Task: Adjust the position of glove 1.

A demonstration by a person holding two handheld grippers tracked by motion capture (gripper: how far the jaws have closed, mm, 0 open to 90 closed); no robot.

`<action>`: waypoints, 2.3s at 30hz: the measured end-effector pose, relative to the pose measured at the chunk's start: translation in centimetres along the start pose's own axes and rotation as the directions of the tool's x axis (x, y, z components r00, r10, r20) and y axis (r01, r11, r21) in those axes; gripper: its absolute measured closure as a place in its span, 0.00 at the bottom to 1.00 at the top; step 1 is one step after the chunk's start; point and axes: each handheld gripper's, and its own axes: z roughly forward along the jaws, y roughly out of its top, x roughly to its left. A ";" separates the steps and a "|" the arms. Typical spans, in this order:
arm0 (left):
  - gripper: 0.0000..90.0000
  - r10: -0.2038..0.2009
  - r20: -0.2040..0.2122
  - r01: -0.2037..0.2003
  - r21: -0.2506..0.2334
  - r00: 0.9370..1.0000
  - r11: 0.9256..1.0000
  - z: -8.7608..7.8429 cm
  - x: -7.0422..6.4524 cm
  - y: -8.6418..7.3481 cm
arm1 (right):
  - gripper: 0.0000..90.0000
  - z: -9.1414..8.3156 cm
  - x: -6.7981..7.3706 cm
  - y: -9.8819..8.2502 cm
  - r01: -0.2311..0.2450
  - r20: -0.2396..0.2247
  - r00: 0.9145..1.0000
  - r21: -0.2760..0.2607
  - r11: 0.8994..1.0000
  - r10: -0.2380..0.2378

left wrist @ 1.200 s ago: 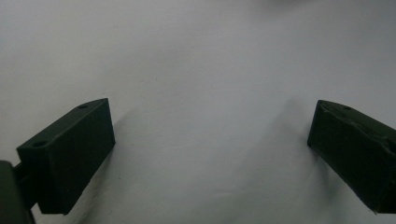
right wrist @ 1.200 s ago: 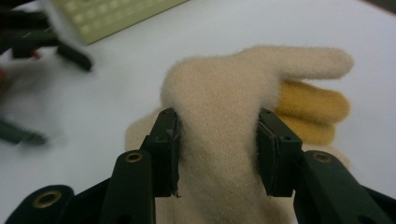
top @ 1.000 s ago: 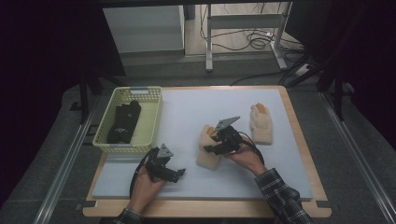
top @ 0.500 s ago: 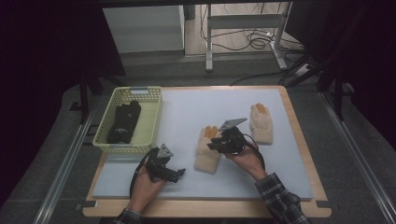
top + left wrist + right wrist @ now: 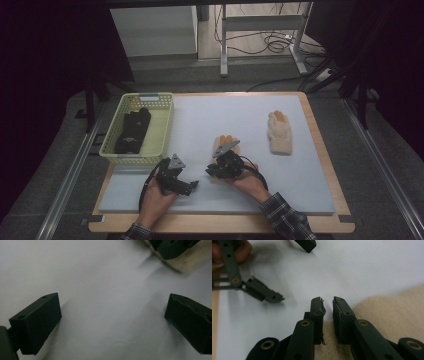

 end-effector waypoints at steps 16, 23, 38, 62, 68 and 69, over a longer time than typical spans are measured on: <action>0.01 0.000 0.000 0.000 0.000 1.000 1.000 0.0 0.0 0.0 | 0.71 -5.8 -3.3 -1.5 -0.062 0.130 0.989 -0.081 0.995 0.072; 0.01 -0.003 0.000 0.003 0.000 1.000 1.000 0.0 0.0 0.0 | 0.78 -10.2 -8.1 -4.3 -0.171 0.273 0.942 -0.114 0.979 0.196; 0.01 -0.001 0.001 0.001 0.002 1.000 1.000 0.0 0.0 0.0 | 0.82 -16.5 -16.3 -9.9 -0.369 0.521 0.753 -0.172 0.913 0.402; 0.01 -0.004 0.001 0.004 0.000 1.000 1.000 0.0 0.0 0.0 | 0.97 -14.8 -16.9 -10.7 -0.434 0.511 0.728 -0.172 0.884 0.457; 0.01 -0.001 0.001 0.001 0.002 1.000 1.000 0.0 0.0 0.0 | 0.97 -16.9 -15.1 -8.8 -0.363 0.567 0.727 -0.161 0.918 0.387; 0.01 -0.001 0.001 0.001 0.002 1.000 1.000 0.0 0.0 0.0 | 0.97 -17.2 -15.0 -8.6 -0.360 0.566 0.729 -0.162 0.919 0.385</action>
